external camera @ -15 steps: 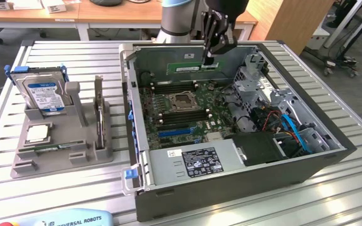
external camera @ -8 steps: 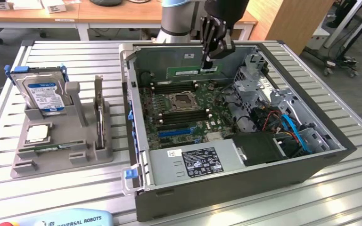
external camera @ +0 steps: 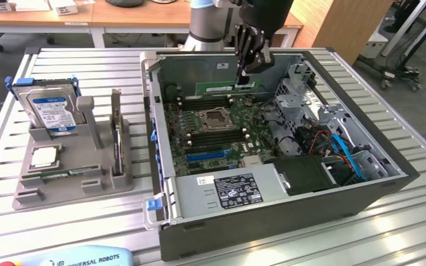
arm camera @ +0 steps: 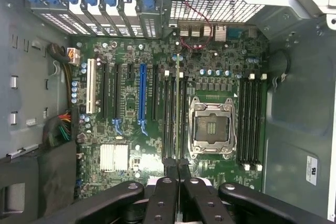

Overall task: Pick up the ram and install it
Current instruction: 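Pick up the ram and move it above insertion slot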

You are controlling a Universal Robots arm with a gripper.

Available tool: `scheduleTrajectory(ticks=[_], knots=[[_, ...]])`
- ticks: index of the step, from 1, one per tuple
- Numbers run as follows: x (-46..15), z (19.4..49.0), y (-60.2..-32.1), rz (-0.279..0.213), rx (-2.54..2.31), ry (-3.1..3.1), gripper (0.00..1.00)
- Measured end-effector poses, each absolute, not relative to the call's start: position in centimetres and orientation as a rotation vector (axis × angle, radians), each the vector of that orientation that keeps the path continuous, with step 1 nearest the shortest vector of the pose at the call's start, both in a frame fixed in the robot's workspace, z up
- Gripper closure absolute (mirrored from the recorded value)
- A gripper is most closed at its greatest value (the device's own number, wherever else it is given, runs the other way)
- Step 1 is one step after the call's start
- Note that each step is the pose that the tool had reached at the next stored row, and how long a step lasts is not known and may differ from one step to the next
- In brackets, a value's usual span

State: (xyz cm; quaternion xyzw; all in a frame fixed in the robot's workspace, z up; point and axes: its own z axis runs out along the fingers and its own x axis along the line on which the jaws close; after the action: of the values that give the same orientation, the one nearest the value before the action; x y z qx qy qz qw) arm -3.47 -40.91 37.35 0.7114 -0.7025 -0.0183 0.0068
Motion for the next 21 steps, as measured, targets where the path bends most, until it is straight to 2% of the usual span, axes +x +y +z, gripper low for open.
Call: scheduleTrajectory(ticks=[21], knots=[[-3.47,37.28,-40.91,-0.061,2.195,-2.226,0.89]])
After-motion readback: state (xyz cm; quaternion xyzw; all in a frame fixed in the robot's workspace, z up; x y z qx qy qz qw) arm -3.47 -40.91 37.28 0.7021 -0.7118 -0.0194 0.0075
